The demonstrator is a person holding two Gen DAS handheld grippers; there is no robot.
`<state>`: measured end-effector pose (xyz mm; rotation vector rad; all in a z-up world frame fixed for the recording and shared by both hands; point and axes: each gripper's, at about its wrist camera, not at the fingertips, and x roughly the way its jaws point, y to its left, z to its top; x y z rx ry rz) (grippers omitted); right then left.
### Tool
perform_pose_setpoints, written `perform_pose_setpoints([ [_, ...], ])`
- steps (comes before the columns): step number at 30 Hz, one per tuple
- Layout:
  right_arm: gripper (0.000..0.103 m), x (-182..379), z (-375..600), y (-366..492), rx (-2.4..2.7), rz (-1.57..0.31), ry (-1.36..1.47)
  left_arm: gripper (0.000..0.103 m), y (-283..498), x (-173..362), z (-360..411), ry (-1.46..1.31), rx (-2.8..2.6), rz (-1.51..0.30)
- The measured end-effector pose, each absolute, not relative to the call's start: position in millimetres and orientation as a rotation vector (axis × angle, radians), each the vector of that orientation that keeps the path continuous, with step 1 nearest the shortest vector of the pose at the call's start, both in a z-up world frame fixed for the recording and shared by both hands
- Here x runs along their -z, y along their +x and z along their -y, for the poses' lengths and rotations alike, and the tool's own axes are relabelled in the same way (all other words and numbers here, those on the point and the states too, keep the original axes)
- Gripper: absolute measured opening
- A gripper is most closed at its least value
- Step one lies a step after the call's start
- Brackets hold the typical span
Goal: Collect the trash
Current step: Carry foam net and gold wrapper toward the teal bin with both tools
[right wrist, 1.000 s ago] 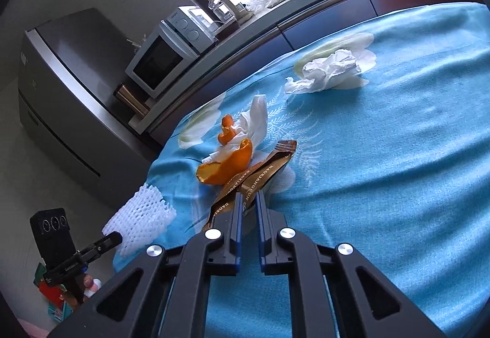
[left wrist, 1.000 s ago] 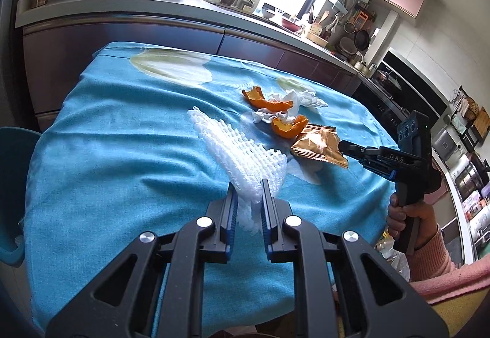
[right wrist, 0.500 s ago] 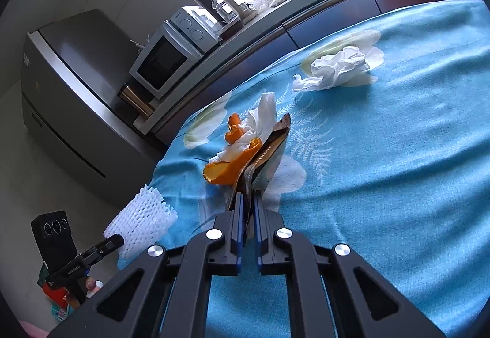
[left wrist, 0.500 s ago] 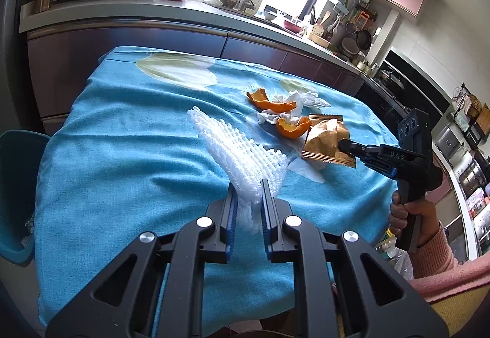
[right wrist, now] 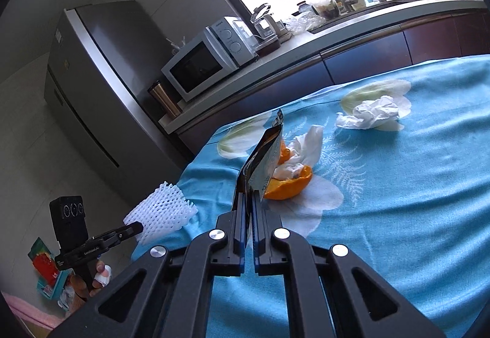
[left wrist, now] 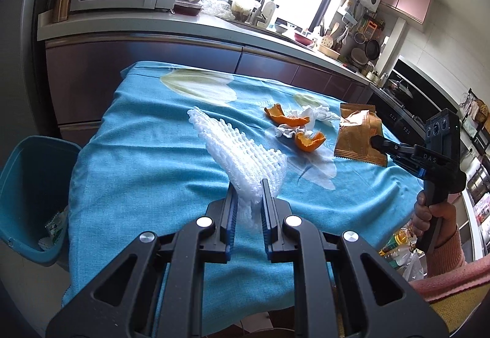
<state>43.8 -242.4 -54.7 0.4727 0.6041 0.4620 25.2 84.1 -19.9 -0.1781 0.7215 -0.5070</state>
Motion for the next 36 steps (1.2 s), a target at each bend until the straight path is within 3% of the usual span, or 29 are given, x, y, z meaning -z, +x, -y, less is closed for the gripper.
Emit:
perform_pose_setpoints([
  [36, 0.003, 38, 77, 106, -0.865, -0.678, 0.310, 0.015, -18, -8, -210, -0.224, 0.232, -0.635],
])
